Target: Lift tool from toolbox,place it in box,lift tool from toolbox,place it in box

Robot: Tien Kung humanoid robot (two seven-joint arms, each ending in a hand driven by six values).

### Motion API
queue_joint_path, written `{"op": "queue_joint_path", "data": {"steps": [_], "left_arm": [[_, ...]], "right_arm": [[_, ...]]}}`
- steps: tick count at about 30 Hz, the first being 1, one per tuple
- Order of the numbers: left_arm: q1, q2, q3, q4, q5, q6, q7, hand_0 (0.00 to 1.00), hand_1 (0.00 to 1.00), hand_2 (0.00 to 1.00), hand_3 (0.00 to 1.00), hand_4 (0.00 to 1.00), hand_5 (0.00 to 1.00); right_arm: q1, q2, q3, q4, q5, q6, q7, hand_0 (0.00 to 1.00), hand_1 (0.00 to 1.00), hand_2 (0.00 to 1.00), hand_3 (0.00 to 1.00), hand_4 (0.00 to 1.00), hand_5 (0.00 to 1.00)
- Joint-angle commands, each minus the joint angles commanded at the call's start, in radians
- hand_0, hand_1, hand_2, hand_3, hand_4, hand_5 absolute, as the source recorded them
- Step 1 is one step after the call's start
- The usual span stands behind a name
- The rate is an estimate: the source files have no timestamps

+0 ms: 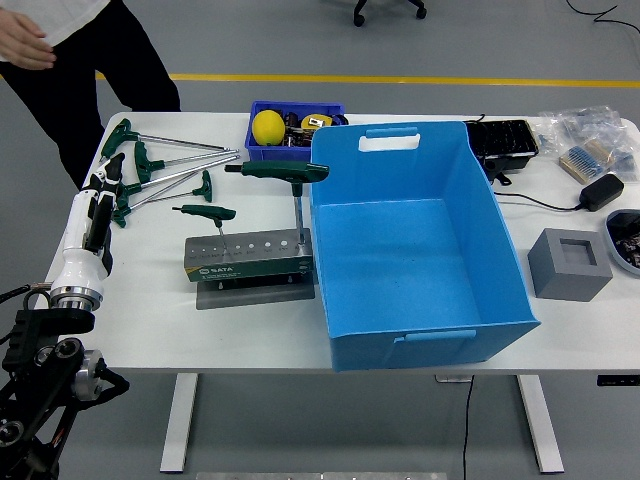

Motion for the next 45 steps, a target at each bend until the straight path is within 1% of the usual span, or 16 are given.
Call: {"op": "queue_joint_path", "data": {"steps": [20,27,28,31,33,34,36,38,39,40,43,45], "left_arm": [[0.002,0.005,0.012,0.002,0.006,0.002,-0.002,0.979,0.998,0.998,0.904,0.988,0.945],[-0.002,0.006,0.012,-0.006,0.049,0.0,-0.003,0.979,0.998,0.998,0.903,0.992,0.945],[-0.003,0.007,0.011,-0.007,0.056,-0.001,-0.003,0.98,0.998,0.998,0.904,0.998,0.886],[-0.006,0.01,0.009,-0.009,0.073,-0.003,-0.004,0.98,0.998,0.998,0.904,0.998,0.886],[-0.009,0.014,0.003,-0.016,0.108,-0.005,-0.007,0.98,0.998,0.998,0.904,0.998,0.886],[-0.01,0.016,-0.002,-0.022,0.135,-0.005,-0.007,0.994,0.998,0.998,0.905,0.998,0.804],[-0.019,0.025,-0.012,-0.044,0.207,-0.008,0.0,0.994,0.998,0.998,0.905,0.998,0.804],[-0.033,0.037,-0.021,-0.079,0.292,-0.015,0.011,0.994,0.998,0.998,0.905,0.998,0.804],[-0.049,0.048,-0.023,-0.109,0.337,-0.023,0.022,0.994,0.998,0.998,0.905,0.998,0.804],[-0.067,0.062,-0.018,-0.143,0.383,-0.032,0.04,0.998,0.998,0.998,0.925,0.998,0.746],[-0.11,0.096,0.023,-0.206,0.5,-0.032,0.111,0.998,0.998,0.998,0.925,0.998,0.746],[-0.177,0.137,0.1,-0.255,0.591,-0.093,0.192,0.998,0.998,0.998,0.925,0.998,0.746]], "right_arm": [[-0.003,0.0,0.009,0.0,-0.018,-0.011,-0.007,0.747,0.717,0.809,0.81,0.959,0.905],[-0.001,0.0,0.009,0.0,-0.015,-0.014,-0.006,0.746,0.715,0.807,0.805,0.957,0.903],[-0.001,0.0,0.01,0.0,-0.016,-0.014,-0.006,0.745,0.714,0.808,0.804,0.957,0.904],[0.0,0.0,0.011,0.0,-0.017,-0.015,-0.007,0.745,0.714,0.808,0.804,0.957,0.904],[0.0,0.0,0.01,0.0,-0.015,-0.015,-0.007,0.745,0.714,0.808,0.804,0.957,0.904],[0.0,0.0,0.009,0.0,-0.014,-0.015,-0.007,0.745,0.714,0.807,0.802,0.956,0.904],[0.001,0.0,0.01,0.0,-0.014,-0.015,-0.007,0.745,0.714,0.807,0.802,0.956,0.904],[0.002,0.001,0.012,0.0,-0.018,-0.015,-0.008,0.745,0.714,0.807,0.802,0.956,0.904],[0.002,0.0,0.014,0.0,-0.02,-0.015,-0.009,0.745,0.714,0.807,0.802,0.956,0.904],[0.001,0.0,0.014,0.0,-0.02,-0.015,-0.009,0.744,0.714,0.807,0.801,0.956,0.903],[0.001,0.0,0.019,0.0,-0.025,-0.015,-0.01,0.744,0.714,0.807,0.801,0.956,0.903],[0.001,-0.001,0.028,0.0,-0.035,-0.016,-0.013,0.744,0.714,0.807,0.801,0.956,0.903]]}}
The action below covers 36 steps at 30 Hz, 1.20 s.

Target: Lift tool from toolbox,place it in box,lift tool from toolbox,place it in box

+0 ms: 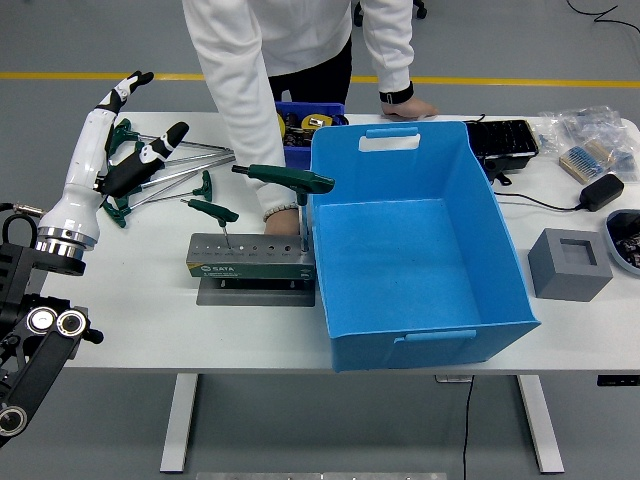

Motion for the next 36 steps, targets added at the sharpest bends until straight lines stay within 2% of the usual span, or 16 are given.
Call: {"op": "queue_joint_path", "data": {"steps": [1,5,8,10,12,15,18,19,24,25,30,31,36], "left_arm": [[-0.027,0.012,0.032,-0.009,0.039,-0.027,0.026,0.987,0.998,0.998,0.903,0.998,0.63],[-0.144,0.027,0.176,0.003,0.208,-0.131,0.071,0.987,0.998,0.998,0.903,0.998,0.63],[-0.203,0.015,0.259,0.029,0.338,-0.214,0.101,0.985,0.998,0.998,0.929,0.998,0.603],[-0.232,0.002,0.299,0.058,0.422,-0.238,0.111,0.985,0.998,0.998,0.929,0.998,0.603],[-0.258,-0.011,0.325,0.09,0.475,-0.244,0.115,0.985,0.998,0.998,0.929,0.998,0.603],[-0.296,-0.02,0.351,0.131,0.475,-0.236,0.102,0.978,0.998,0.998,0.931,0.998,0.587],[-0.345,-0.017,0.392,0.177,0.475,-0.218,0.089,0.978,0.998,0.998,0.931,0.998,0.587],[-0.358,-0.016,0.404,0.19,0.475,-0.215,0.088,0.932,0.929,0.91,0.865,0.998,0.586],[-0.408,-0.014,0.452,0.274,0.475,-0.205,0.093,0.932,0.929,0.91,0.865,0.998,0.586],[-0.413,-0.014,0.455,0.285,0.475,-0.203,0.094,0.709,0.709,0.679,0.756,0.998,0.599],[-0.423,-0.024,0.462,0.336,0.475,-0.204,0.101,0.709,0.709,0.679,0.756,0.998,0.599],[-0.424,-0.027,0.464,0.346,0.475,-0.202,0.103,0.614,0.589,0.541,0.68,0.998,0.613],[-0.432,-0.036,0.479,0.376,0.475,-0.191,0.119,0.614,0.589,0.541,0.68,0.998,0.613]], "right_arm": [[0.001,-0.001,0.006,0.0,-0.008,0.0,-0.002,0.743,0.713,0.803,0.796,0.953,0.9],[0.002,-0.001,0.031,0.0,-0.039,-0.002,-0.008,0.743,0.713,0.803,0.796,0.953,0.9],[0.002,-0.002,0.038,0.0,-0.044,-0.004,-0.009,0.742,0.709,0.803,0.793,0.951,0.896],[0.001,-0.001,0.039,0.0,-0.042,-0.006,-0.009,0.742,0.709,0.803,0.793,0.951,0.896],[0.002,-0.001,0.041,0.0,-0.045,-0.007,-0.01,0.742,0.709,0.803,0.793,0.951,0.896],[0.003,-0.002,0.043,0.0,-0.051,-0.007,-0.012,0.742,0.708,0.802,0.795,0.95,0.895],[0.004,-0.003,0.043,0.0,-0.055,-0.007,-0.013,0.742,0.708,0.802,0.795,0.95,0.895],[0.004,-0.003,0.043,0.0,-0.055,-0.006,-0.013,0.741,0.707,0.8,0.793,0.95,0.894],[0.007,-0.005,0.046,0.0,-0.063,-0.006,-0.015,0.741,0.707,0.8,0.793,0.95,0.894],[0.007,-0.005,0.047,0.0,-0.064,-0.006,-0.015,0.74,0.705,0.8,0.788,0.949,0.892],[0.008,-0.006,0.053,0.0,-0.073,-0.007,-0.017,0.74,0.705,0.8,0.788,0.949,0.892],[0.008,-0.006,0.054,0.0,-0.074,-0.007,-0.017,0.739,0.704,0.799,0.787,0.947,0.889],[0.009,-0.007,0.068,0.0,-0.094,-0.009,-0.019,0.739,0.704,0.799,0.787,0.947,0.889]]}}
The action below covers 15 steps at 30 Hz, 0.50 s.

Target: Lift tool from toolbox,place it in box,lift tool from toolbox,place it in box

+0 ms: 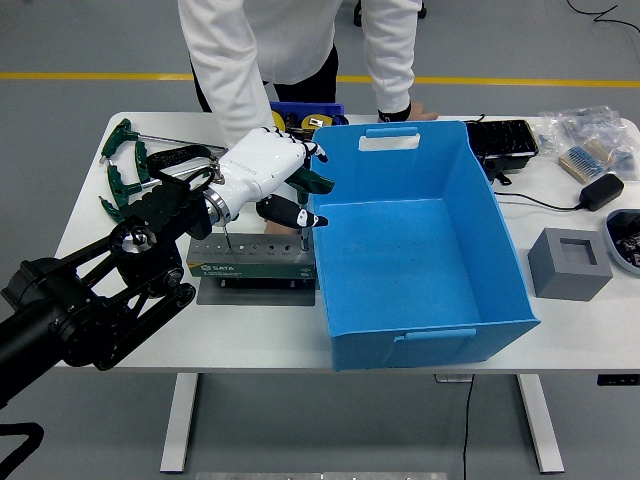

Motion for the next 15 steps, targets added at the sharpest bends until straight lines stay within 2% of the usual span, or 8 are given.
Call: {"op": "queue_joint_path", "data": {"steps": [1,6,7,12,13,15], "left_arm": [[-0.001,-0.001,0.005,0.004,0.0,0.007,0.004,0.464,0.426,0.378,0.527,0.998,0.626],[-0.002,-0.003,0.024,0.008,0.0,0.036,0.021,0.464,0.426,0.378,0.527,0.998,0.626],[-0.002,-0.003,0.028,0.009,0.0,0.038,0.024,0.38,0.302,0.282,0.405,0.998,0.642],[0.0,-0.005,0.047,0.01,0.0,0.043,0.039,0.38,0.302,0.282,0.405,0.998,0.642],[0.0,-0.007,0.052,0.01,0.0,0.046,0.043,0.372,0.254,0.252,0.295,0.998,0.654],[0.0,-0.008,0.059,0.013,0.0,0.055,0.048,0.372,0.254,0.252,0.295,0.998,0.654]], "right_arm": [[0.0,0.0,0.002,0.0,-0.002,-0.001,0.0,0.739,0.702,0.799,0.785,0.947,0.889],[0.0,-0.001,0.004,0.0,-0.006,-0.003,0.001,0.739,0.702,0.799,0.785,0.947,0.889],[-0.001,-0.001,0.004,0.0,-0.007,-0.003,0.001,0.739,0.7,0.792,0.783,0.947,0.886],[-0.003,-0.001,0.008,0.0,-0.016,-0.005,0.0,0.739,0.7,0.792,0.783,0.947,0.886],[-0.005,-0.001,0.012,0.0,-0.019,-0.006,-0.001,0.739,0.695,0.791,0.778,0.947,0.885],[-0.005,-0.001,0.017,0.0,-0.027,-0.007,-0.002,0.739,0.695,0.791,0.778,0.947,0.885]]}}
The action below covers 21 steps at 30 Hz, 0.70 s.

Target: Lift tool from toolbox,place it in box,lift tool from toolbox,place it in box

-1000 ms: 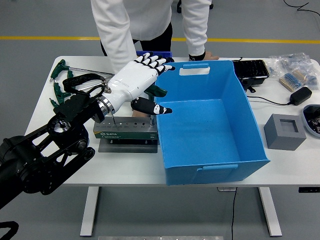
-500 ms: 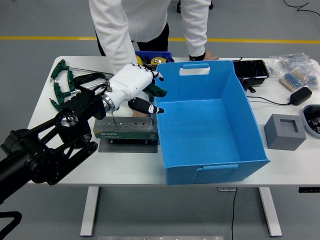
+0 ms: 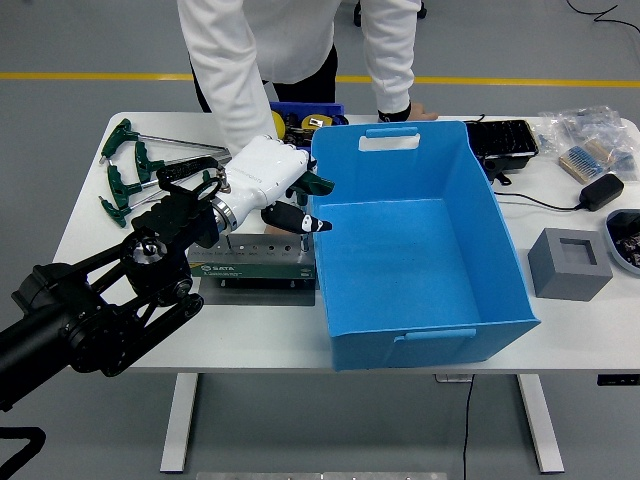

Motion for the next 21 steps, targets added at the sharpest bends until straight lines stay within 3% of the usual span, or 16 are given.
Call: {"op": "queue_joint_path", "data": {"steps": [3,4,14,21], "left_arm": [[0.0,-0.002,0.01,0.007,0.0,0.011,0.008,0.372,0.254,0.252,0.295,0.998,0.654],[0.0,-0.003,0.013,0.009,0.0,0.015,0.011,0.328,0.186,0.208,0.234,0.998,0.66],[-0.003,-0.011,0.033,0.04,0.0,0.069,0.051,0.294,0.158,0.184,0.213,0.998,0.69],[-0.011,-0.01,0.033,0.048,0.0,0.047,0.054,0.292,0.161,0.188,0.231,0.998,0.73]], "right_arm": [[-0.001,0.0,0.002,0.0,-0.007,-0.002,-0.001,0.739,0.695,0.791,0.778,0.947,0.885],[-0.002,-0.001,0.002,0.0,-0.009,-0.002,-0.001,0.731,0.694,0.788,0.774,0.946,0.883],[-0.002,-0.002,0.0,0.0,-0.011,-0.007,0.002,0.73,0.694,0.788,0.772,0.946,0.883],[0.004,-0.004,-0.005,0.0,-0.002,-0.009,0.005,0.729,0.692,0.788,0.77,0.945,0.882]]}}
